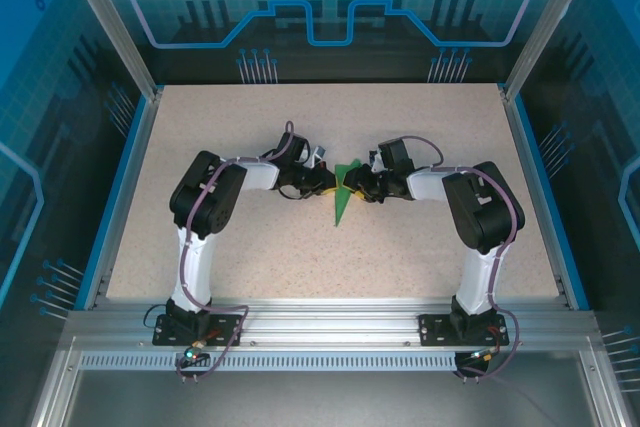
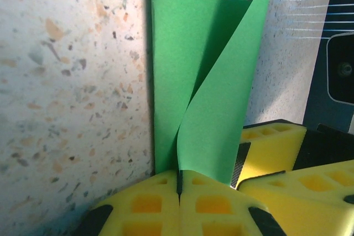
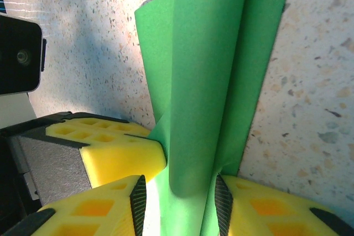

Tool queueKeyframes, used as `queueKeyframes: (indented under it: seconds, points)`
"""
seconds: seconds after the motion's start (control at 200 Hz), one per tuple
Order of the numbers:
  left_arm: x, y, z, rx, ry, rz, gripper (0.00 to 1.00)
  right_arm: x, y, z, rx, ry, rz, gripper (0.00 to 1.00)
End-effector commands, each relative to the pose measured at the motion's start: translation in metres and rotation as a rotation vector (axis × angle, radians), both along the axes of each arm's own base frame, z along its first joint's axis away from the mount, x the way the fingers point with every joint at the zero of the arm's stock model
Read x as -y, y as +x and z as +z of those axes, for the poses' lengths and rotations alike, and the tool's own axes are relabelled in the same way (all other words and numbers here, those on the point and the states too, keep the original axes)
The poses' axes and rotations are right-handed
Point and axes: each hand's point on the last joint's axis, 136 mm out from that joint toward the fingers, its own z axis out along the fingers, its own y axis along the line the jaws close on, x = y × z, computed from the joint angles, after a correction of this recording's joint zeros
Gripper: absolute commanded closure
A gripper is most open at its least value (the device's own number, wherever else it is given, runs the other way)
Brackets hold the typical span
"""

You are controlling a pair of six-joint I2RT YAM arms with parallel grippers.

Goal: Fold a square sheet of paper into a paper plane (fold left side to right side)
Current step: Fold the wing for the fifth time at the center of the table.

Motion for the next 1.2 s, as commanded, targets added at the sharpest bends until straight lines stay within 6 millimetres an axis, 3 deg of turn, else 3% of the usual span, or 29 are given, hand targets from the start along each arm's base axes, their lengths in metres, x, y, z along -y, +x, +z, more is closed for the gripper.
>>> queueKeyframes:
  seconds: [0.0,0.22,0.475,0.53,0.675,0.855,1.195]
  points:
    - [-0.005,0.002,-0.017,-0.009,0.049,-0.005,0.97,0.010,-0.029,-0.049,-0.134,-0.110,0.017,0.60]
    - [-0.010,-0.003,-0.029,-0.027,0.078,-0.006,0.97,0.004,-0.016,-0.020,-0.042,-0.064,0.036,0.58]
    - [-0.012,-0.005,-0.036,-0.034,0.104,-0.008,0.97,0.023,-0.011,0.019,0.056,-0.069,0.002,0.59]
    - [-0.013,-0.005,-0.036,-0.033,0.108,-0.008,0.97,0.024,-0.009,0.023,0.070,-0.065,-0.001,0.62]
    - [-0.014,-0.005,-0.038,-0.032,0.120,-0.008,0.98,0.015,0.003,0.033,0.100,-0.029,0.023,0.90]
    - [-0.015,-0.005,-0.037,-0.032,0.122,-0.003,0.98,0.009,0.017,0.025,0.081,-0.058,0.036,0.99]
    - [-0.014,-0.004,-0.037,-0.032,0.120,-0.003,0.98,-0.001,0.026,0.006,0.040,-0.075,0.064,1.00]
